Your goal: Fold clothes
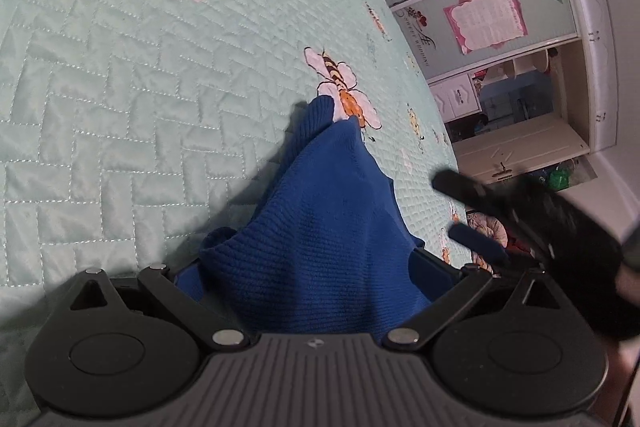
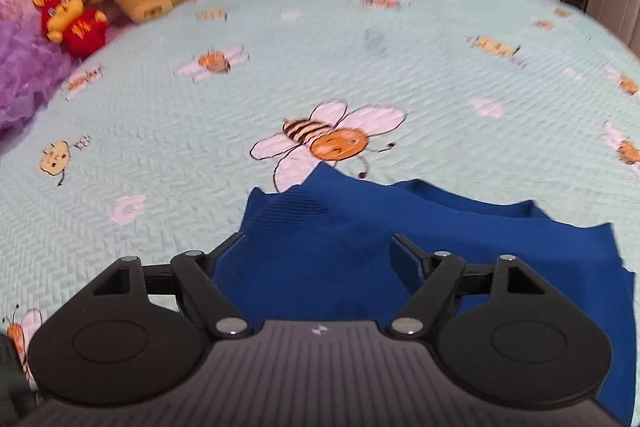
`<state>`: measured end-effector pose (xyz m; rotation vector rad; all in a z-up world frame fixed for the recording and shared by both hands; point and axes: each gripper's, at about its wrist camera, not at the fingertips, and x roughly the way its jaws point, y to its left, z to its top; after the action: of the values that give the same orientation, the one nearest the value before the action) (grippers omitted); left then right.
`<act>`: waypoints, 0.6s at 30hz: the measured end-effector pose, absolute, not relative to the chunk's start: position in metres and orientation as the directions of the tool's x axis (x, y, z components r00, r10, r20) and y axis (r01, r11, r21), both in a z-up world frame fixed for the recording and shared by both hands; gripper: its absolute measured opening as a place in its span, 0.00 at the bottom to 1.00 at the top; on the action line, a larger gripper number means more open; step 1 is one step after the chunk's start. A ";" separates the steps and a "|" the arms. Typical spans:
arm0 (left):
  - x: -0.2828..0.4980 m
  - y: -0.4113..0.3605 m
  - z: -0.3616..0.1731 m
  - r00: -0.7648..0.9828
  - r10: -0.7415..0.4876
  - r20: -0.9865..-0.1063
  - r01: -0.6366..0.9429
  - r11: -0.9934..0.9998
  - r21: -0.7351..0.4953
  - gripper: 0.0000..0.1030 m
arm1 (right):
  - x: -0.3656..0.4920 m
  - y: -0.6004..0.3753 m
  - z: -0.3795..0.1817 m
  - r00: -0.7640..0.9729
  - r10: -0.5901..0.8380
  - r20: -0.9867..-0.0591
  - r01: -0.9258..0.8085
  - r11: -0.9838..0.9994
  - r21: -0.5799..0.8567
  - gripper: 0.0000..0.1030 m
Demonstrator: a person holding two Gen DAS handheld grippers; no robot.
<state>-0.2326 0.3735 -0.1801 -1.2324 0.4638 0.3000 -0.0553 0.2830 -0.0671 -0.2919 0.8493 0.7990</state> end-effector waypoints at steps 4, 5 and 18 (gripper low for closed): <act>-0.231 0.377 -0.182 0.859 -0.043 -0.509 -0.476 0.295 -0.828 0.97 | -0.045 0.323 -0.067 0.333 0.461 -0.822 -0.729 0.679 0.085 0.75; -0.231 0.377 -0.182 0.858 -0.044 -0.511 -0.478 0.295 -0.828 0.97 | -0.046 0.332 -0.067 0.315 0.452 -0.835 -0.737 0.671 0.084 0.75; -0.234 0.384 -0.186 0.865 -0.066 -0.497 -0.464 0.272 -0.843 0.96 | -0.043 0.416 -0.100 0.303 0.221 -0.927 -0.769 0.631 -0.100 0.75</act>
<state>-0.2339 0.3838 -0.1855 -1.2805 0.4889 0.2825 -0.0427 0.4156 -0.0999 -0.6067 1.0718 0.7120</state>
